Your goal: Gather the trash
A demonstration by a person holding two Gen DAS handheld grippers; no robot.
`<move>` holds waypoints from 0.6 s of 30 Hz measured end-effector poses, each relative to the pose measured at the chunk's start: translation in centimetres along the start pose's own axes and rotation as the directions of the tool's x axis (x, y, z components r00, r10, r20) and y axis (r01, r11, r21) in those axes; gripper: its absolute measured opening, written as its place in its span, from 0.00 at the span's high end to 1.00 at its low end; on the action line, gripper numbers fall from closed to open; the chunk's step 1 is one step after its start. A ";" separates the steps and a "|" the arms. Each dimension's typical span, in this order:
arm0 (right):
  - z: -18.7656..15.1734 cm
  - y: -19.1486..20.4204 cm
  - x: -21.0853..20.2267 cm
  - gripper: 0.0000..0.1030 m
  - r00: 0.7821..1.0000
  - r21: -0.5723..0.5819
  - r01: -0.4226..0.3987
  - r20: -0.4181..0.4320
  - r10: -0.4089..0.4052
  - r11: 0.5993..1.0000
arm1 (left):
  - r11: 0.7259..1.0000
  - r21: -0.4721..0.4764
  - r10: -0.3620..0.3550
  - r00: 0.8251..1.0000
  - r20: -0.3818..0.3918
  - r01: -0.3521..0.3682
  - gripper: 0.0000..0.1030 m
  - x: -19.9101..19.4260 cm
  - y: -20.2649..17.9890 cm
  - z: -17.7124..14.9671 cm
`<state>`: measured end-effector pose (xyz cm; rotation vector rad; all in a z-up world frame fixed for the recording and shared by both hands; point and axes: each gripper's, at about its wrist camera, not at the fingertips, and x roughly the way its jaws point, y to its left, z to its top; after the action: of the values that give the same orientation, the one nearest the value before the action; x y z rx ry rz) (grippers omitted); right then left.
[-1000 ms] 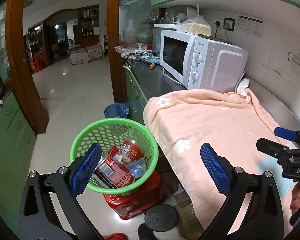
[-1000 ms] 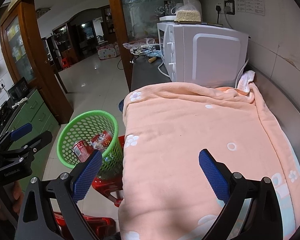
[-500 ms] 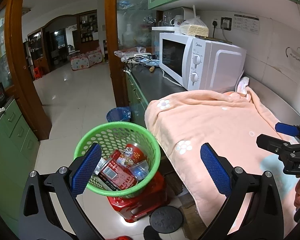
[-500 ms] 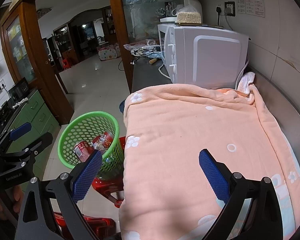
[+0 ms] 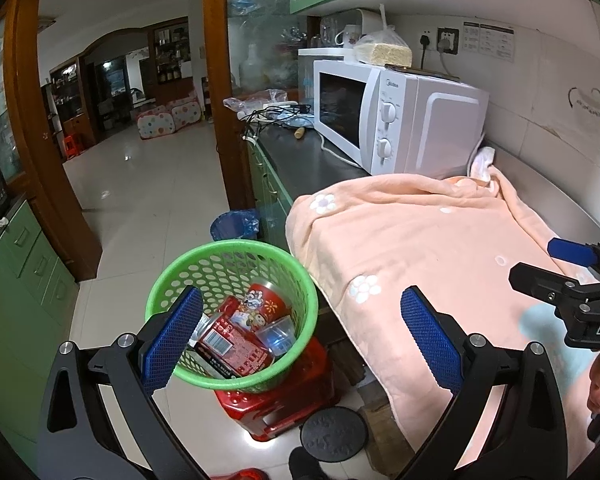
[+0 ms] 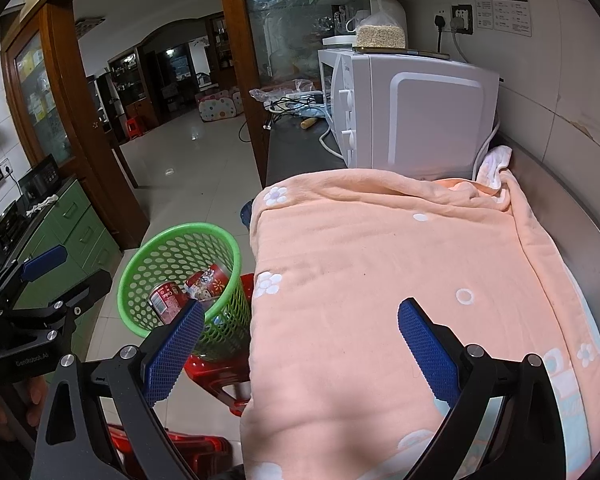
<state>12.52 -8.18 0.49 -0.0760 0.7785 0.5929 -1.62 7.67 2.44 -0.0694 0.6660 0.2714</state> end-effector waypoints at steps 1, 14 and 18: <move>0.0 0.0 0.0 0.09 1.000 -0.001 0.000 0.000 0.000 1.000 | 1.000 0.002 0.001 1.000 -0.001 -0.001 0.05 0.0 0.0 0.0; 0.0 0.1 0.0 0.09 1.000 -0.001 0.000 0.000 0.000 1.000 | 1.000 0.011 -0.006 1.000 -0.015 0.006 0.05 0.2 -0.2 -0.1; -0.1 0.2 0.0 0.09 1.000 -0.001 -0.001 0.000 0.001 1.000 | 1.000 0.013 -0.006 1.000 -0.012 0.006 0.05 0.2 -0.2 -0.1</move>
<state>12.39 -8.07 0.46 -0.0769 0.7782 0.5944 -1.49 7.51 2.26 -0.0604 0.6791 0.2606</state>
